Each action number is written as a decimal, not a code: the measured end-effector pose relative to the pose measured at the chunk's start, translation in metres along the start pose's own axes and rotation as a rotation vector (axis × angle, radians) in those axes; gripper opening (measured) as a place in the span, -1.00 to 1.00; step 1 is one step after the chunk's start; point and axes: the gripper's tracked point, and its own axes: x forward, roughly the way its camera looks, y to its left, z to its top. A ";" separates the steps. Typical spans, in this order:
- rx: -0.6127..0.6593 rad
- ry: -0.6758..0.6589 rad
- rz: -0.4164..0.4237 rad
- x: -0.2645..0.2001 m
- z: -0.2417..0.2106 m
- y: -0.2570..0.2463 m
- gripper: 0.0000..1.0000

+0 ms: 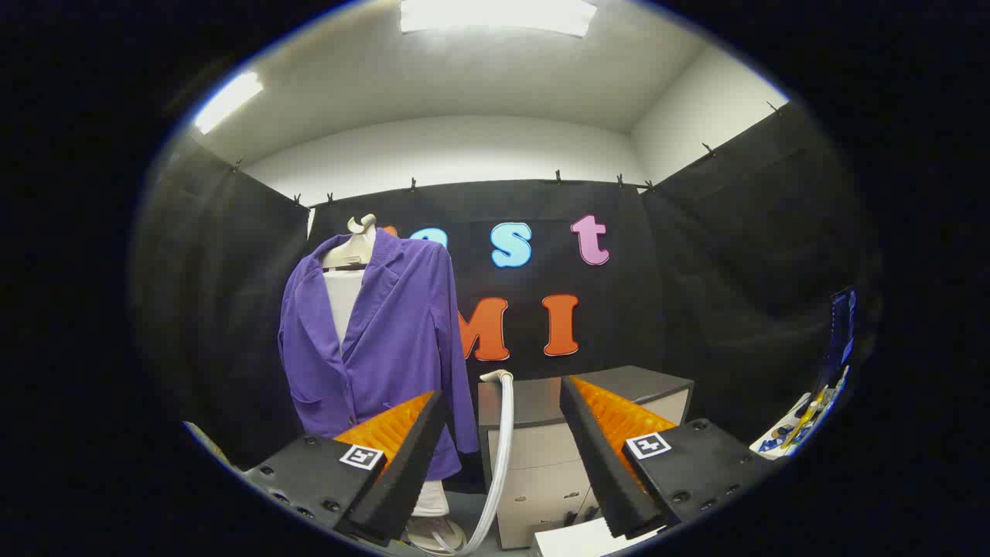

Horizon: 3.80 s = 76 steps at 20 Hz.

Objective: Iron the clothes twice with a garment steamer, once on the left side and once on the right side.

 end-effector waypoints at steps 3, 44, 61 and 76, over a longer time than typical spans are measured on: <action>0.003 0.005 0.002 0.000 -0.001 0.002 0.97; 0.129 0.306 0.022 0.339 -0.015 -0.001 0.95; -0.003 0.887 0.018 0.517 -0.227 -0.030 0.91; 0.215 0.944 0.069 0.490 -0.241 -0.005 -0.13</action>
